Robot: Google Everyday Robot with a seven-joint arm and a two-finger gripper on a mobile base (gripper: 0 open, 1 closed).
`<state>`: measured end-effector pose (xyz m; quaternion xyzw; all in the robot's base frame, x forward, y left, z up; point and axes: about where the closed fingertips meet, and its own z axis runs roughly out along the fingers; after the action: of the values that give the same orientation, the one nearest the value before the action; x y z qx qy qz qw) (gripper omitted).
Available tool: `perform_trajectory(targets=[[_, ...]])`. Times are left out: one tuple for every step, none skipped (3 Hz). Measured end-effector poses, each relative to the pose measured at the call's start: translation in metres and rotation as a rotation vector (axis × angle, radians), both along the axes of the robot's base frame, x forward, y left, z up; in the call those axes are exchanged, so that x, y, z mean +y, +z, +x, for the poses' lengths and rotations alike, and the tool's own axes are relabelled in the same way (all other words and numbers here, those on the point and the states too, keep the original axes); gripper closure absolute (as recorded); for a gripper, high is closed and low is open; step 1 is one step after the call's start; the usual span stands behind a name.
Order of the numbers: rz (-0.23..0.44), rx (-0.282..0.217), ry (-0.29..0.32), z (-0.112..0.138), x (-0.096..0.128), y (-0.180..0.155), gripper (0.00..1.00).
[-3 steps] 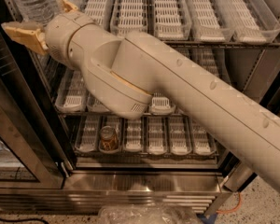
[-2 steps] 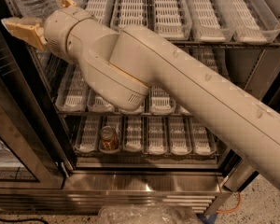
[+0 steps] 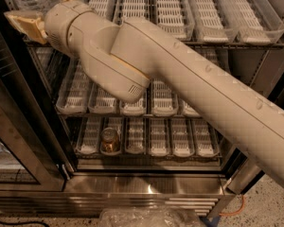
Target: Pick water bottle from top shelf of fridge
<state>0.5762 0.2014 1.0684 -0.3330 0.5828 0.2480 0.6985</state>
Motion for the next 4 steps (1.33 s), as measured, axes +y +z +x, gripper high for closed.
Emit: perform_trajectory(targets=[[-0.001,0.001,0.001,-0.0001,0.0005,-0.0003,0.42],[-0.002,0.006,0.006,-0.0005,0.0024,-0.0017,0.67],[-0.002,0.006,0.006,-0.0005,0.0024,-0.0017,0.90],[-0.002,0.006,0.006,-0.0005,0.0025,-0.0017,1.00]])
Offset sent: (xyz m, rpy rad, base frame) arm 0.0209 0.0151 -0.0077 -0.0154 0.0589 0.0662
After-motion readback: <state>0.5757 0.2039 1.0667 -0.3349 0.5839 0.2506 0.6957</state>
